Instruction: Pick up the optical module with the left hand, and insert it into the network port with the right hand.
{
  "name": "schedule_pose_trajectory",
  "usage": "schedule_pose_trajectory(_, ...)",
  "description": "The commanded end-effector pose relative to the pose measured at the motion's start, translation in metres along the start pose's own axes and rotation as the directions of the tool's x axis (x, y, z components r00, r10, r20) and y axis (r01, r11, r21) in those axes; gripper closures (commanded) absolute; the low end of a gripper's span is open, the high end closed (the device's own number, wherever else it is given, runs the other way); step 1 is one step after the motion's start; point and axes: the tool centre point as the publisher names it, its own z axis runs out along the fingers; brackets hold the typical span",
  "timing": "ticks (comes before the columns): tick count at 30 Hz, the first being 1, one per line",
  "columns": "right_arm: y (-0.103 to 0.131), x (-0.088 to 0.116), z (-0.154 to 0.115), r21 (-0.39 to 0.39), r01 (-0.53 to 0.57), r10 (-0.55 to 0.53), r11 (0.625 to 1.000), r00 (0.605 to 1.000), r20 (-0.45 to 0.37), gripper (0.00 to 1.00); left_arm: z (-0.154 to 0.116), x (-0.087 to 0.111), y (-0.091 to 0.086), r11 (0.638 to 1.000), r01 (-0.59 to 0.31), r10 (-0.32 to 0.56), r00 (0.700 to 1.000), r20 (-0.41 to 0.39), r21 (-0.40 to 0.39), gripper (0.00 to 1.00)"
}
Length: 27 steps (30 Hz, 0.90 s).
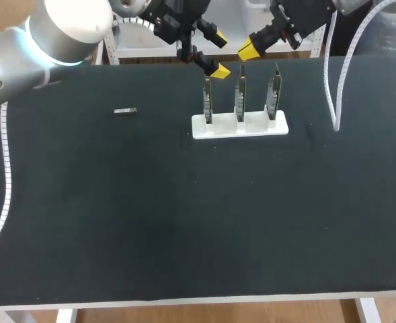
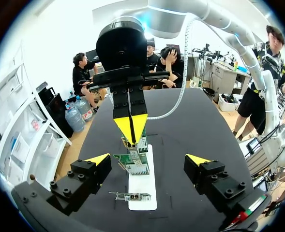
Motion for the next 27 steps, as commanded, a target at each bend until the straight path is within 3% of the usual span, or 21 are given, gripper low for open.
schedule_pose_trajectory(1, 0.003, -0.002, -0.002, 0.01, 0.004, -0.004, 1.0, 1.0, -0.002, 1.0, 0.0, -0.001, -0.001, 1.0, 0.001, -0.001, 1.0, -0.003, -0.003, 0.0)
schedule_pose_trajectory(27, 0.008, 0.02, 0.009, -0.014, -0.058, 0.058, 0.998, 0.998, -0.002, 1.0, 0.0, -0.001, -0.001, 1.0, 0.001, -0.001, 1.0, -0.003, -0.003, 0.0)
